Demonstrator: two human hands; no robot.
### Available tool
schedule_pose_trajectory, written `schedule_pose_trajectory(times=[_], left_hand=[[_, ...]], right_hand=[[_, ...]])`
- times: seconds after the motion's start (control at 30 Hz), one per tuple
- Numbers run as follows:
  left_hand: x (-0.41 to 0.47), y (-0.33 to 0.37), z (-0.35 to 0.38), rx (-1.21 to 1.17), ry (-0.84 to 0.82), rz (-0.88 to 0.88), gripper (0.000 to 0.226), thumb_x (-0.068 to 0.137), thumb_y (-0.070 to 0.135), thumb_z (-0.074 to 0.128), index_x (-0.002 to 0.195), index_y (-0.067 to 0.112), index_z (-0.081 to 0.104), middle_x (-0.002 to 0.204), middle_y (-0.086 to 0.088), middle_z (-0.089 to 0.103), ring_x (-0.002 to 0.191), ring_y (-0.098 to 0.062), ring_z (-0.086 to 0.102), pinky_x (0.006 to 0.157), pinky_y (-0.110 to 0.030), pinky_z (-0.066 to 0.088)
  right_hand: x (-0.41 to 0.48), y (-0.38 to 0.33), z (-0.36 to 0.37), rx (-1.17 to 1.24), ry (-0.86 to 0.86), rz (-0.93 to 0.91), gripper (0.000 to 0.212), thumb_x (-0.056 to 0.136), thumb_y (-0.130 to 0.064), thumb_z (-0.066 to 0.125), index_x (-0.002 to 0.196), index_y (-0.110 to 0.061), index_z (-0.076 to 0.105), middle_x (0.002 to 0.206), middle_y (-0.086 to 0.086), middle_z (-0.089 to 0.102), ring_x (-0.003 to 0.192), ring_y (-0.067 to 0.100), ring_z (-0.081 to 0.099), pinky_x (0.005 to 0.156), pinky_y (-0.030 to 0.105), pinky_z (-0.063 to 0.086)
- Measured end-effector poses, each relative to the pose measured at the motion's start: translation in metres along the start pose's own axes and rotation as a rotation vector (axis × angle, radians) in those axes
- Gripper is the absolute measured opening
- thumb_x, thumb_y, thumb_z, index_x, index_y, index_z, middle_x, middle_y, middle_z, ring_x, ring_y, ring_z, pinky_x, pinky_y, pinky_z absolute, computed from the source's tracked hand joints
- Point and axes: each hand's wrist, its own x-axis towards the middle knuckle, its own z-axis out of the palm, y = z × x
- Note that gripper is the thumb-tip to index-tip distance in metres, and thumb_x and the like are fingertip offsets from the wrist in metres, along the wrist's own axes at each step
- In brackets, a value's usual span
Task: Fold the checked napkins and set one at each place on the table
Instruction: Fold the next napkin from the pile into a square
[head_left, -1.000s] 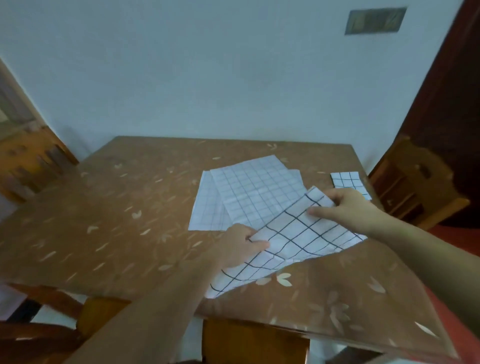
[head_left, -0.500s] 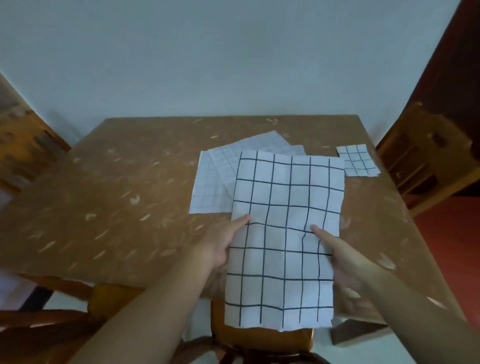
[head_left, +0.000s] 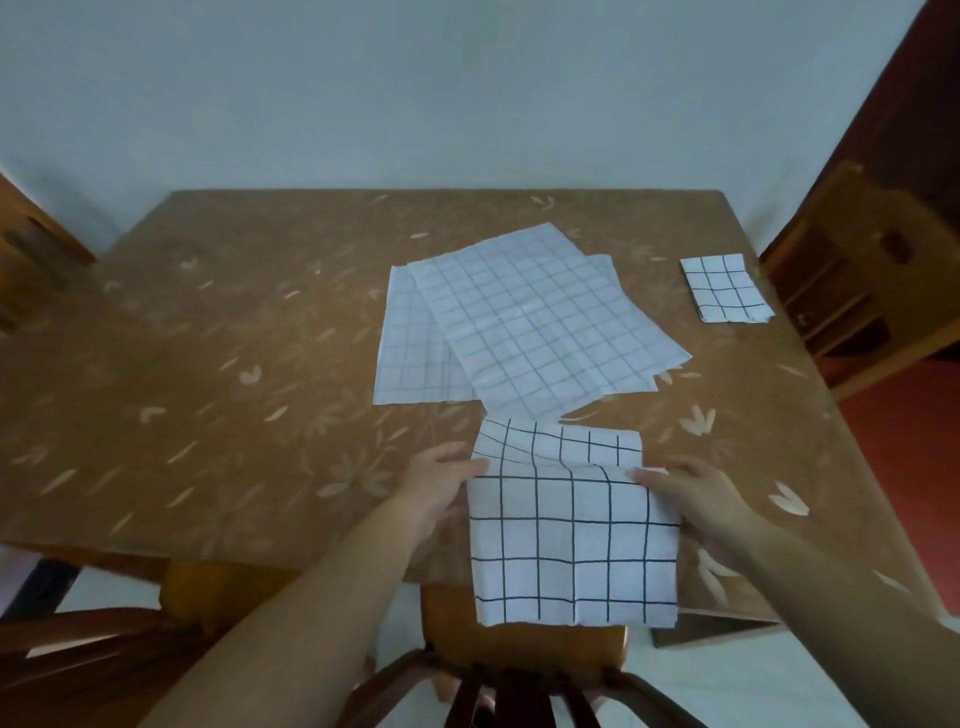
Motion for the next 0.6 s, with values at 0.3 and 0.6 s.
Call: schedule_pose_trajectory(times=[0.3,0.6], left_hand=[[-0.009,0.026,0.001,0.684,-0.125,0.4,0.047,0.083,0.007,0.069,0.125,0.028,0.059,0.129,0.012,0.046,0.085,-0.009,0.059,0.062,-0.013,0.045],[-0.035,0.053,0.002,0.728,0.09,0.603,0.029,0.085,0.024,0.072,0.112,0.032,0.063,0.092,0.011,0.06,0.087,-0.003,0.055,0.063,-0.008,0.033]], right_hand=[[-0.01,-0.029,-0.004,-0.441,0.013,-0.214,0.05,0.076,-0.015,0.08,0.121,-0.024,0.058,0.103,0.009,0.063,0.084,0.02,0.061,0.069,0.024,0.045],[-0.042,-0.057,-0.027,-0.702,0.146,-0.471,0.029,0.082,-0.01,0.07,0.073,-0.033,0.057,0.074,-0.015,0.059,0.07,0.0,0.054,0.055,0.016,0.035]])
